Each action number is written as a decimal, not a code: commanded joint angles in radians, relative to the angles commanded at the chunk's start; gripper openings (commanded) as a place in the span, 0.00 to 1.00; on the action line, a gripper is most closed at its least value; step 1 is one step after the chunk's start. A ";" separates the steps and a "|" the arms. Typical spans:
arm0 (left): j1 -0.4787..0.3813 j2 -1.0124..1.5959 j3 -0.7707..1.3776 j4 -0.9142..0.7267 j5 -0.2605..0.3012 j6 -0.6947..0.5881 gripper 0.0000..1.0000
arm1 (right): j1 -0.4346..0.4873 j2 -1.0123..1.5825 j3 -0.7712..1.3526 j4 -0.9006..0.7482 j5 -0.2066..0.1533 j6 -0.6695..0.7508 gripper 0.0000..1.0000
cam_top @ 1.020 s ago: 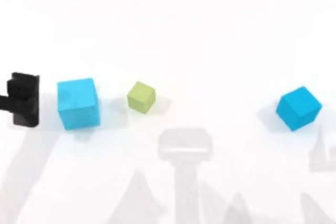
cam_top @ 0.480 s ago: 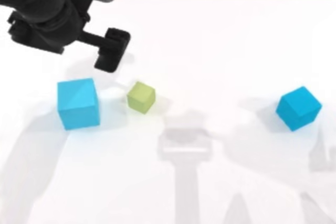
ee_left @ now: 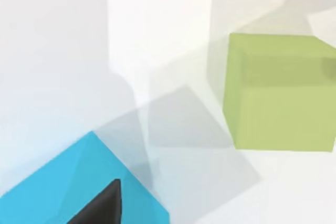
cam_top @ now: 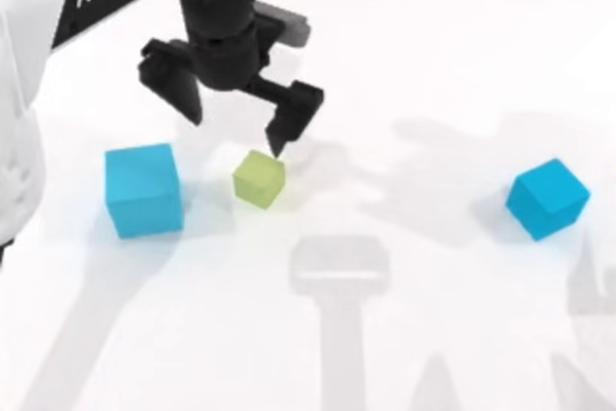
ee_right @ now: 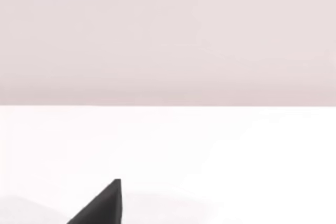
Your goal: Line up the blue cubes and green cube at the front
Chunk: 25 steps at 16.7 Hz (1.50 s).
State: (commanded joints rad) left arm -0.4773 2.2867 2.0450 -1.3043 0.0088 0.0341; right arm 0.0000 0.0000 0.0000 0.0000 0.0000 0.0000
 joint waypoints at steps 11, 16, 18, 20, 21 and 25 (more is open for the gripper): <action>-0.009 0.074 0.029 0.018 -0.004 0.001 1.00 | 0.000 0.000 0.000 0.000 0.000 0.000 1.00; -0.010 0.117 -0.122 0.223 -0.004 0.001 1.00 | 0.000 0.000 0.000 0.000 0.000 0.000 1.00; -0.011 0.132 -0.164 0.274 -0.003 0.001 1.00 | 0.000 0.000 0.000 0.000 0.000 0.000 1.00; -0.011 0.135 -0.174 0.284 -0.003 0.001 1.00 | 0.000 0.000 0.000 0.000 0.000 0.000 1.00; -0.011 0.135 -0.174 0.284 -0.003 0.001 1.00 | 0.000 0.000 0.000 0.000 0.000 0.000 1.00; -0.011 0.135 -0.174 0.284 -0.003 0.001 0.77 | 0.000 0.000 0.000 0.000 0.000 0.000 1.00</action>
State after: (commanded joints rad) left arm -0.4883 2.4221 1.8713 -1.0199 0.0054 0.0349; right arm 0.0000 0.0000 0.0000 0.0000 0.0000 0.0000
